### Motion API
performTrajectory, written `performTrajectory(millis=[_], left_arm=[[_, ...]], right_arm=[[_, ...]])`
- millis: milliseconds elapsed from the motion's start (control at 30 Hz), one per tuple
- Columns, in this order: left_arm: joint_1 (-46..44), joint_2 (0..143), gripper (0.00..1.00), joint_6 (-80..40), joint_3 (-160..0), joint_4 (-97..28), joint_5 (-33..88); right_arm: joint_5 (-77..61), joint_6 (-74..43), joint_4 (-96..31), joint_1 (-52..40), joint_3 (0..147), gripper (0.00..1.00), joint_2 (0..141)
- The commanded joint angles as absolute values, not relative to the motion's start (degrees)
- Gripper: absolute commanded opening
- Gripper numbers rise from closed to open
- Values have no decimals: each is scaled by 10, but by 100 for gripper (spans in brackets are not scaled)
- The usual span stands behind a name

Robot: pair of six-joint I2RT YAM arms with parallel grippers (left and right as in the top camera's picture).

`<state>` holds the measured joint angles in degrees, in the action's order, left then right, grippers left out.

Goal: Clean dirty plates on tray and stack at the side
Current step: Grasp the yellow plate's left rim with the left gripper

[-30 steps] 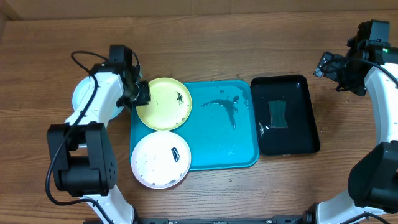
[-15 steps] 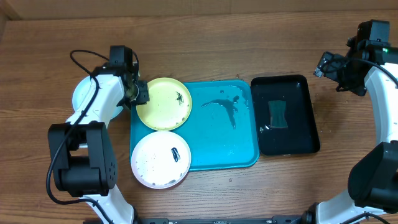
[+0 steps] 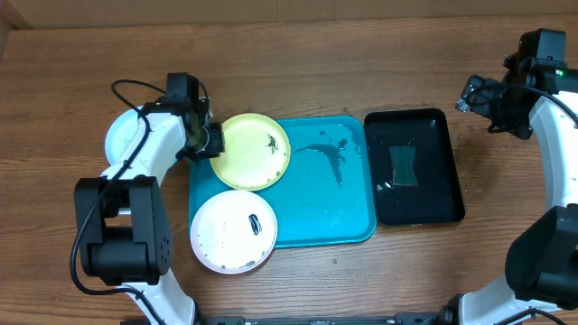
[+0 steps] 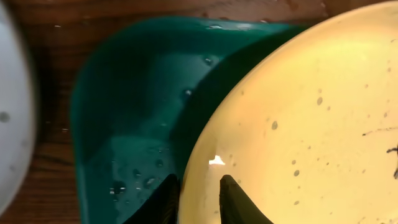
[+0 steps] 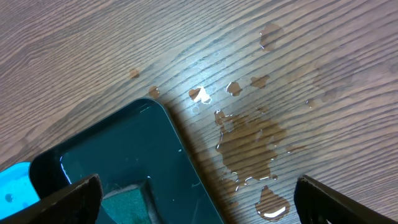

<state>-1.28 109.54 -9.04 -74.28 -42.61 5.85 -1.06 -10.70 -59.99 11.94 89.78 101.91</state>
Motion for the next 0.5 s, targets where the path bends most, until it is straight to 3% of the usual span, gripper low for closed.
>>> performTrajectory(millis=[0, 467], left_arm=[[-36, 1094, 25, -99, -731, -428, 80], [-114, 1094, 31, -138, -702, -400, 81]], right_arm=[[-5, -109, -597, 117, 900, 100, 1020], [-5, -109, -597, 117, 900, 100, 1020]])
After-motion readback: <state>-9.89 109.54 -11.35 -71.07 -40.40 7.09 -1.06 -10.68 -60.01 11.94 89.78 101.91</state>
